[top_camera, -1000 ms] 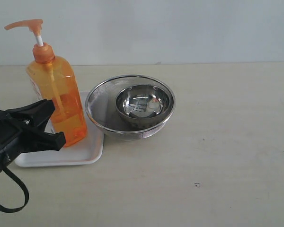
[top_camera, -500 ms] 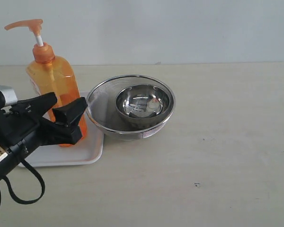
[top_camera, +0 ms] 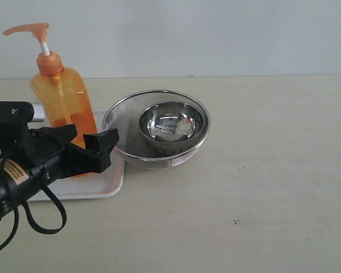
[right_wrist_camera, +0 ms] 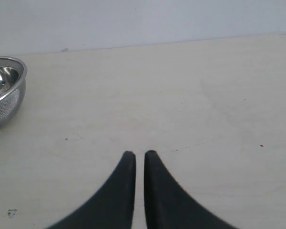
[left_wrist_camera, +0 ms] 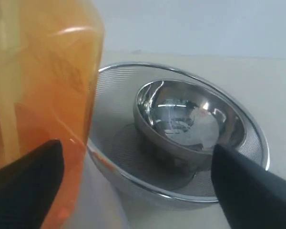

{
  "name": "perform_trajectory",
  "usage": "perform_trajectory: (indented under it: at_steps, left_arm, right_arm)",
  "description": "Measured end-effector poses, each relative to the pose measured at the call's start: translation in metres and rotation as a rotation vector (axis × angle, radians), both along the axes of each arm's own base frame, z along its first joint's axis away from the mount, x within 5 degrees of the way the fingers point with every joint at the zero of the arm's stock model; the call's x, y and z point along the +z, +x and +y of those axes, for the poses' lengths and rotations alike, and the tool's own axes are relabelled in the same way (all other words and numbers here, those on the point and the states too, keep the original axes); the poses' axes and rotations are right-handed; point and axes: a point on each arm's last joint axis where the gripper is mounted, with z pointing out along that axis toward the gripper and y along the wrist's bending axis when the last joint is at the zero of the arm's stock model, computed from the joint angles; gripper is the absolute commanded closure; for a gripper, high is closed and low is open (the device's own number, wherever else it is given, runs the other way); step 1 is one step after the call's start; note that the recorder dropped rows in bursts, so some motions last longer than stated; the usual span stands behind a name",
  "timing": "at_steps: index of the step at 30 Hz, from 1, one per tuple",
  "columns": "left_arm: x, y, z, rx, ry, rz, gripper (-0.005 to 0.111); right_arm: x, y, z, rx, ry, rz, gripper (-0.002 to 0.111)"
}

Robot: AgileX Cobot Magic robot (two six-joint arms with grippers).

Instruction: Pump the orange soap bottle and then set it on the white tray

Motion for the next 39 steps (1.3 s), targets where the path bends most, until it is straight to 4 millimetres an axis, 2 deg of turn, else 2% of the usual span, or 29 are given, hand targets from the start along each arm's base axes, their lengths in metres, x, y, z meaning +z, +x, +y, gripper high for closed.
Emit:
perform_trajectory:
  at_steps: [14, 17, 20, 24, 27, 30, 35, 39]
  left_arm:
    - [-0.001, 0.005, 0.015, 0.173, 0.017, 0.003, 0.027]
    - [-0.005, 0.003, 0.014, 0.168, -0.01, 0.063, 0.028]
    - [-0.006, -0.001, 0.01, 0.113, 0.004, 0.119, 0.034]
    - [0.002, -0.007, 0.009, 0.079, 0.005, 0.149, 0.049]
    - [0.01, -0.012, 0.011, 0.061, 0.009, 0.158, 0.049]
    - [0.013, -0.023, 0.016, 0.051, 0.018, 0.171, 0.049]
    - [0.005, -0.034, 0.025, 0.064, 0.057, 0.185, 0.049]
    - [0.006, -0.03, 0.04, 0.223, 0.094, 0.146, 0.049]
  right_arm:
    - [0.0, 0.0, 0.0, 0.0, 0.001, 0.0, 0.104]
    - [0.0, 0.0, 0.0, 0.0, 0.001, 0.0, 0.104]
    - [0.0, 0.0, 0.0, 0.0, 0.001, 0.0, 0.104]
    - [0.0, 0.0, 0.0, 0.0, 0.001, 0.0, 0.104]
    - [0.0, 0.0, 0.0, 0.0, 0.001, 0.0, 0.104]
    - [0.0, 0.0, 0.0, 0.0, 0.001, 0.0, 0.104]
    - [0.0, 0.0, 0.0, 0.0, 0.001, 0.0, 0.104]
    - [0.0, 0.0, 0.0, 0.0, 0.001, 0.0, 0.104]
